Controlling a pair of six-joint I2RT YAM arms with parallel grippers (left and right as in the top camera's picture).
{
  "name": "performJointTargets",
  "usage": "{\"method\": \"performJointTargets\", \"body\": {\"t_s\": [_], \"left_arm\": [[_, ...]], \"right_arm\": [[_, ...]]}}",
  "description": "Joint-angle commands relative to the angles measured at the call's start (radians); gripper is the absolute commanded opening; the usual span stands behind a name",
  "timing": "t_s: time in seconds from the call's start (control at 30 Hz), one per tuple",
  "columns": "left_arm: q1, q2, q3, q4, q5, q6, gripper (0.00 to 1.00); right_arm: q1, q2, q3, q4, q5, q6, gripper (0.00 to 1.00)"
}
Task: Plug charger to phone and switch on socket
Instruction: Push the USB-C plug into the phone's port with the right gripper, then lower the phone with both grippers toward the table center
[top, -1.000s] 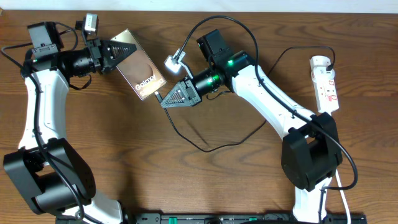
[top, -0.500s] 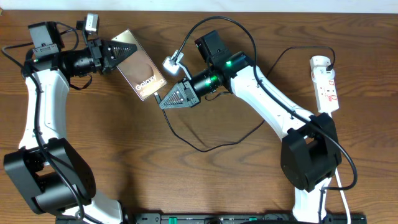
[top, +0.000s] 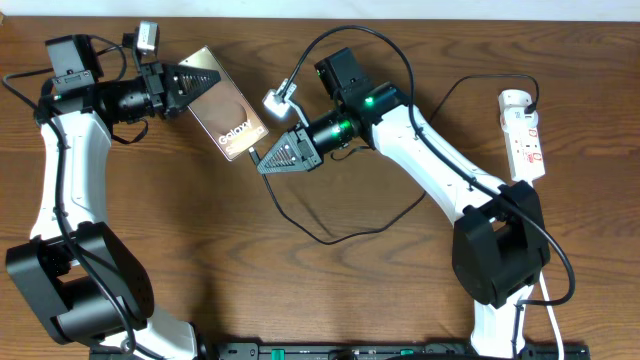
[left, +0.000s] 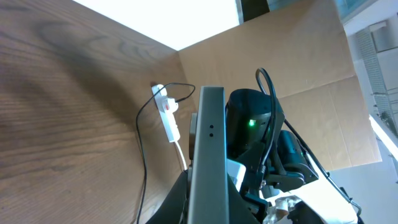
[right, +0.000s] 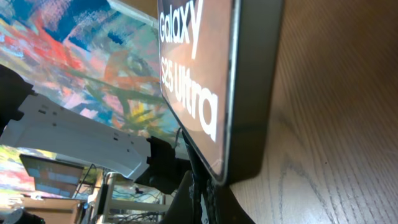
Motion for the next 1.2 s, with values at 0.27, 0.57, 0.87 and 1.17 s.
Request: {"method": "performJointTargets", "body": {"t_s": [0.27, 0.57, 0.87, 1.17], "left_arm": [[-0.009, 0.004, 0.018, -0.004, 0.054, 0.024, 0.07], [-0.056, 0.004, 0.018, -0.004, 0.042, 0.033, 0.07], [-0.068, 0.005, 0.018, -0.005, 0.035, 0.033, 0.07], [-0.068, 0.005, 0.018, -0.005, 0.035, 0.033, 0.07]], "right_arm": [[-0.022, -0.033, 0.001, 0.100, -0.026, 0.092, 0.01], [-0.022, -0.033, 0.001, 0.163, -0.037, 0.142, 0.01], [-0.023, -0.033, 0.001, 0.272, -0.037, 0.236, 0.01], [-0.026, -0.033, 0.001, 0.243, 0.007, 0.241, 0.24]]}}
